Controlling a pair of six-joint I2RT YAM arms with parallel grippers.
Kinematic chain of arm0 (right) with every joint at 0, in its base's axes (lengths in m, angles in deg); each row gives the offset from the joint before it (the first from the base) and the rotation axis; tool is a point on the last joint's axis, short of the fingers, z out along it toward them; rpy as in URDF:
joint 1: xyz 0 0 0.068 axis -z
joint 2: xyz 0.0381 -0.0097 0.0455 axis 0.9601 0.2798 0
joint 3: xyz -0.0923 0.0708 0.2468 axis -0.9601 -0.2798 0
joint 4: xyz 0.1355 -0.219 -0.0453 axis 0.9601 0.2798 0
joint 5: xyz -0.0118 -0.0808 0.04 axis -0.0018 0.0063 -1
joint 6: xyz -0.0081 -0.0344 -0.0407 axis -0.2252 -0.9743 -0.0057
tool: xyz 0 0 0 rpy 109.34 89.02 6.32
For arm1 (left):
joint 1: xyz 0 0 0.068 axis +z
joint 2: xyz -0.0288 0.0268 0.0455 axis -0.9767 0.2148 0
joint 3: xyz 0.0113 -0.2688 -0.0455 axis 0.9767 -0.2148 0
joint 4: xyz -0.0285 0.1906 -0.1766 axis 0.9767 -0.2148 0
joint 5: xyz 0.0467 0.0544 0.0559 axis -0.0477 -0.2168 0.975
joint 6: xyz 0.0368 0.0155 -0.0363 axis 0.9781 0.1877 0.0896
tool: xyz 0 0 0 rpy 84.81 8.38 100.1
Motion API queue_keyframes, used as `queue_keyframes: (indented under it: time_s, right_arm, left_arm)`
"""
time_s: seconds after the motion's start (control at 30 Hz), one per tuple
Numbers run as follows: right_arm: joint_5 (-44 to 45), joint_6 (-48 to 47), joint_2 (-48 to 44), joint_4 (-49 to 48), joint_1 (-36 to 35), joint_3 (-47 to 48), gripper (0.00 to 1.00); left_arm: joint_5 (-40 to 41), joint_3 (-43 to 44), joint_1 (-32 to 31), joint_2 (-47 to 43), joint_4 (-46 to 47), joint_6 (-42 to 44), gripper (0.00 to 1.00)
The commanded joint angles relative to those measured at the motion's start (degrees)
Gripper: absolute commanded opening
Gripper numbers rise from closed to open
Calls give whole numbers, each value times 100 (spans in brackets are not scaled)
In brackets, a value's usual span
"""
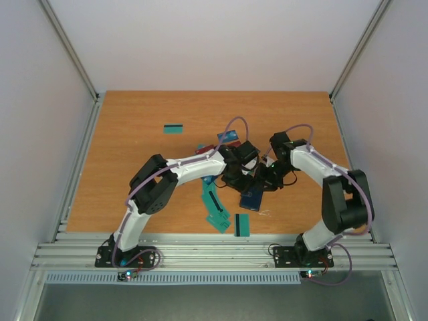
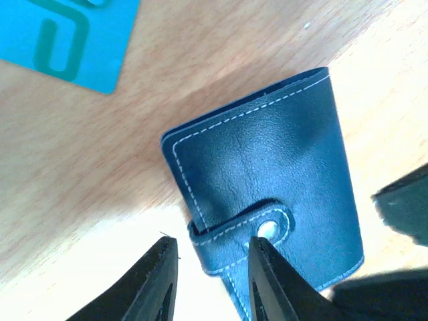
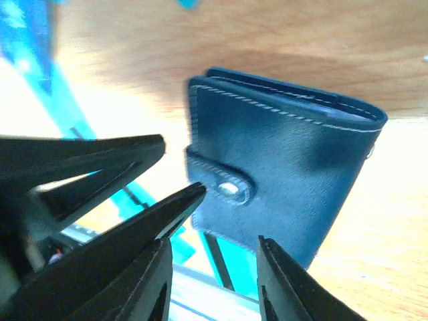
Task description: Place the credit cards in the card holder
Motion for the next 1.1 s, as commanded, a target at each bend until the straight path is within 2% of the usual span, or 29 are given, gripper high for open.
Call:
queue_keyframes:
  time_s: [0.0,0.13,0.2,0.27,0.3,0.37,0.4,0.53,0.67,0.83,0.97,1.07]
  right_arm:
    - [204,-13,-746,370,69,278,44]
    - [630,-80,-1335,517,115,258,60]
    - [862,-122,-1676,501,131,309,73]
    - [1054,-146,-2053,467,141,461,81]
    - [1164,-147,-2199,475,141,578,95]
    - [1422,-170,-2414,510,141,906,98]
    - [1613,-158,-2509,563,141,1088,98]
    - [2377,-119,-2789,669,132,1875,98]
    - [2887,-449,-3026,338,132,2159,99]
    - [3052,-999,-3834,-565,132,1974,99]
    - [3960,-1312,-4362,-1348,132,1212,99]
    - [4415,-1367,-4498,-1470,132,716,98]
  left_arm:
    - [46,-38,2,-550,-34,27,32]
    - [107,-167,44,-954,-41,42,37]
    - [228,-290,87,-1287,-52,17,44]
    - [437,-447,164,-1684,-107,-4,62]
    - [555,-540,232,-1914,-122,-13,74]
    - [855,-752,378,-2406,-148,-15,94]
    - [973,-870,481,-2740,-178,-15,99]
    - [1396,-1258,1017,-3699,-365,64,99]
    - [1965,-1748,1524,-4724,-256,387,99]
    - [2324,-2590,2307,-5747,53,756,99]
    - [2729,-3166,2856,-6213,369,1058,99]
    - [3100,-3534,3134,-6351,722,1328,99]
